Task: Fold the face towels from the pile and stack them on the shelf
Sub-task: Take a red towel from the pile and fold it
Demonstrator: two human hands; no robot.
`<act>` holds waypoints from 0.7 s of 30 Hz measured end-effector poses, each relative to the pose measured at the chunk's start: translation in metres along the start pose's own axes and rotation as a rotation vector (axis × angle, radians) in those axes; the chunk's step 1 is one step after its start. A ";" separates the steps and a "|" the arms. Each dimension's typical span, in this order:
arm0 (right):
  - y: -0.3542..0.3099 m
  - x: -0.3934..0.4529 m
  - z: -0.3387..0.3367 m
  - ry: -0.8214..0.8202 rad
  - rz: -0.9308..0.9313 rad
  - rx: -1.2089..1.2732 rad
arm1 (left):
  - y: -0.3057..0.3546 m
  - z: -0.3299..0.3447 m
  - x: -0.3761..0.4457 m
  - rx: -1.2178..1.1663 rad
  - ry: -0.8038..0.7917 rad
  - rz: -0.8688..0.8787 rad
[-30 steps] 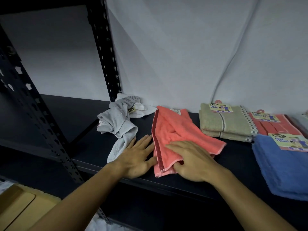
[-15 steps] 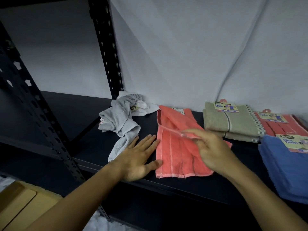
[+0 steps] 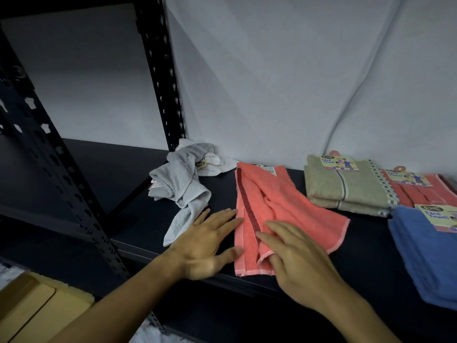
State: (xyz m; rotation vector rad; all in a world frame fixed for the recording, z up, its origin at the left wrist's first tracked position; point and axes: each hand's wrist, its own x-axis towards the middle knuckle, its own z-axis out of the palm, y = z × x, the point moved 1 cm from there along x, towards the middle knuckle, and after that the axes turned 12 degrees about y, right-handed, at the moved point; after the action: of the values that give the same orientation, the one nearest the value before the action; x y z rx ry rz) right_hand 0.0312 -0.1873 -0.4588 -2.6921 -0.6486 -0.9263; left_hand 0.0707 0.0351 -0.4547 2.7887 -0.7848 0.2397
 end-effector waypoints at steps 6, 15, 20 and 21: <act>0.001 0.004 -0.015 0.201 0.300 0.206 | 0.021 0.004 -0.008 0.101 0.016 -0.038; 0.003 -0.002 -0.023 0.058 -0.015 0.034 | 0.052 0.005 -0.009 0.146 0.067 -0.057; 0.009 -0.013 -0.024 -0.111 -0.135 -0.032 | 0.034 -0.002 -0.008 0.103 0.081 -0.054; 0.009 -0.013 -0.024 -0.115 -0.139 -0.023 | 0.033 -0.002 -0.008 0.092 0.074 -0.050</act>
State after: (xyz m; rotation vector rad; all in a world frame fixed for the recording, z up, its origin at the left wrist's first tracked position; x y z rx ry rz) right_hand 0.0136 -0.2077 -0.4483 -2.7663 -0.8637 -0.8196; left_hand 0.0465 0.0122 -0.4491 2.8630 -0.7023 0.3766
